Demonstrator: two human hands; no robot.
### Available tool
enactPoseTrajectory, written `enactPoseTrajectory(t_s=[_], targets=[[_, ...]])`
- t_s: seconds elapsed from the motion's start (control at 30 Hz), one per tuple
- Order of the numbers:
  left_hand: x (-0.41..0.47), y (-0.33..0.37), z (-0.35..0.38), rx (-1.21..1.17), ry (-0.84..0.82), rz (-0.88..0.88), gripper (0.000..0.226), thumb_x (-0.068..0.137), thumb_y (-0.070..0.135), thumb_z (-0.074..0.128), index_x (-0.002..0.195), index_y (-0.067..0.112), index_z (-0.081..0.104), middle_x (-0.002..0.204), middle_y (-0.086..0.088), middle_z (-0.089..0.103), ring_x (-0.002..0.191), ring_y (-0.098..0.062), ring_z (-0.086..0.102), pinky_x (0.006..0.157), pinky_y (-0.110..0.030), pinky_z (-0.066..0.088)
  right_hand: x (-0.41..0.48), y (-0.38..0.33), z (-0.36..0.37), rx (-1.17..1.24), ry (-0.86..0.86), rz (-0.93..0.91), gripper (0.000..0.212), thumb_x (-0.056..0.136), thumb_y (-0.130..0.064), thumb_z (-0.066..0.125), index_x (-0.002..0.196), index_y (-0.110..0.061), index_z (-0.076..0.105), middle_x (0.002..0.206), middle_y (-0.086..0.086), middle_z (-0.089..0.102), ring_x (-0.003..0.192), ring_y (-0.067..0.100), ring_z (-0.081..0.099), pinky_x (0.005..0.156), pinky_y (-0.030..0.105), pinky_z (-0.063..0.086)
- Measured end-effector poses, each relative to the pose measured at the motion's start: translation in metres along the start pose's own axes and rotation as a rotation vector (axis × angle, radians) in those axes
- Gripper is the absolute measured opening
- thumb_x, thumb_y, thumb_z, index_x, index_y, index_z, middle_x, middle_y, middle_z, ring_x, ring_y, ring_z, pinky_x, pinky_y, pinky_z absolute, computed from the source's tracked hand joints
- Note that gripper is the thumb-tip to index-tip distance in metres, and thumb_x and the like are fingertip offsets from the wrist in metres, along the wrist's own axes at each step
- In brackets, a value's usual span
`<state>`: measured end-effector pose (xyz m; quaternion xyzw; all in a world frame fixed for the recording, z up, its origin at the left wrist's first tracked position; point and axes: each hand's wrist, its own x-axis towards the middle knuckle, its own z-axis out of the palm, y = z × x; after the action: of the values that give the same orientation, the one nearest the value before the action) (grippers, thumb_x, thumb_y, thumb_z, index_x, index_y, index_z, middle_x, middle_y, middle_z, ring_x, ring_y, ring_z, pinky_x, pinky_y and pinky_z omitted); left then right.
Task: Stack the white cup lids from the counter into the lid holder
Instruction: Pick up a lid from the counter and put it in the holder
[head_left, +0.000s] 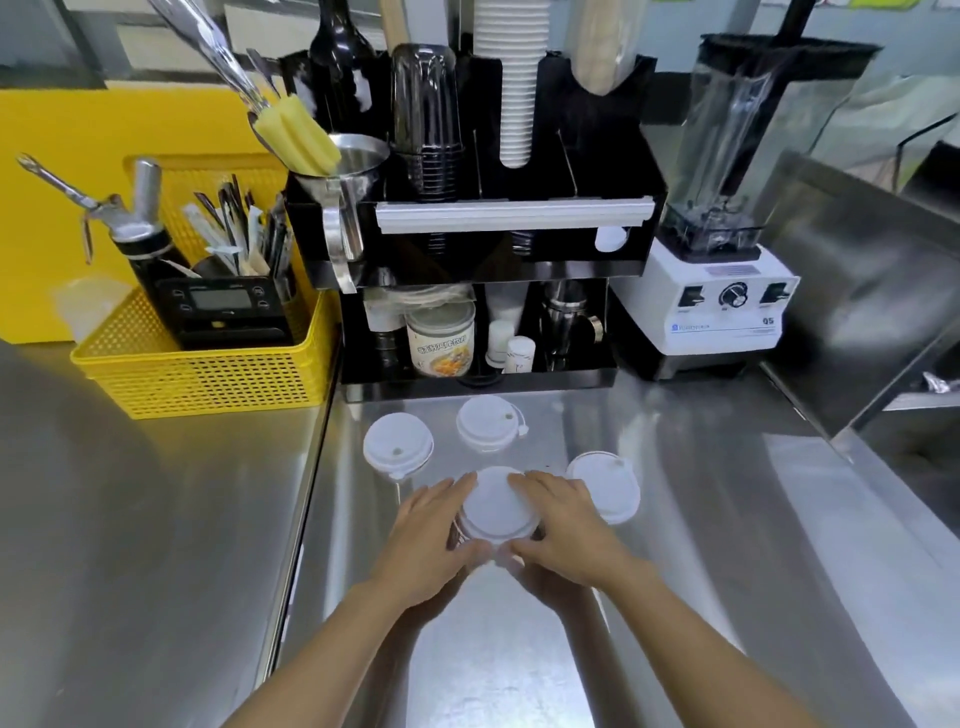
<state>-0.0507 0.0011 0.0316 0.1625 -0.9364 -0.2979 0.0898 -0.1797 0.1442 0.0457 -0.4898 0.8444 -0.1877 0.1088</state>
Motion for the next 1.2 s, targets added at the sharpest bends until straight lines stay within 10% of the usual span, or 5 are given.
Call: enactPoseTrajectory(t_s=[0.37,0.6,0.97,1.2], targets=[[0.074,0.055,-0.1,-0.022,0.19,0.265,0.064,0.081,0.057,0.054,0.135,0.028,0.038,0.137,0.009,0.048,0.126,-0.013,0.04,0.108,-0.037,0.028,0.032,-0.025,-0.13,0.179,0.291,-0.065,0.07,0.072,-0.051,0.068,0.133,-0.028,0.04,0.125,-0.013,0.043,0.093,-0.01,0.016,0.102,0.03,0.019],[0.149,0.115,-0.166,-0.349,0.287,0.287,0.035,0.085,0.031,0.06,0.119,0.029,0.054,0.125,0.01,0.056,0.119,-0.006,0.047,0.099,-0.025,0.033,0.078,-0.014,-0.217,0.385,0.462,-0.063,0.065,0.07,-0.054,0.068,0.127,-0.031,0.046,0.122,-0.012,0.048,0.122,0.016,0.036,0.104,0.039,0.032],[0.256,0.154,-0.177,-0.1,0.235,0.321,0.045,0.089,0.046,0.046,0.127,0.022,0.047,0.128,-0.003,0.056,0.121,-0.019,0.045,0.105,-0.041,0.034,0.148,0.045,-0.27,-0.042,0.59,-0.052,0.067,0.072,-0.063,0.059,0.127,-0.026,0.048,0.127,-0.006,0.055,0.121,0.013,0.038,0.088,0.031,0.015],[0.292,0.143,-0.161,0.091,0.246,0.314,0.041,0.093,0.041,0.041,0.126,0.018,0.048,0.118,-0.004,0.061,0.12,-0.022,0.043,0.104,-0.034,0.024,0.177,0.073,-0.272,-0.233,0.478,-0.077,0.075,0.068,-0.074,0.046,0.128,-0.029,0.044,0.13,-0.006,0.052,0.127,0.01,0.032,0.102,0.038,0.011]])
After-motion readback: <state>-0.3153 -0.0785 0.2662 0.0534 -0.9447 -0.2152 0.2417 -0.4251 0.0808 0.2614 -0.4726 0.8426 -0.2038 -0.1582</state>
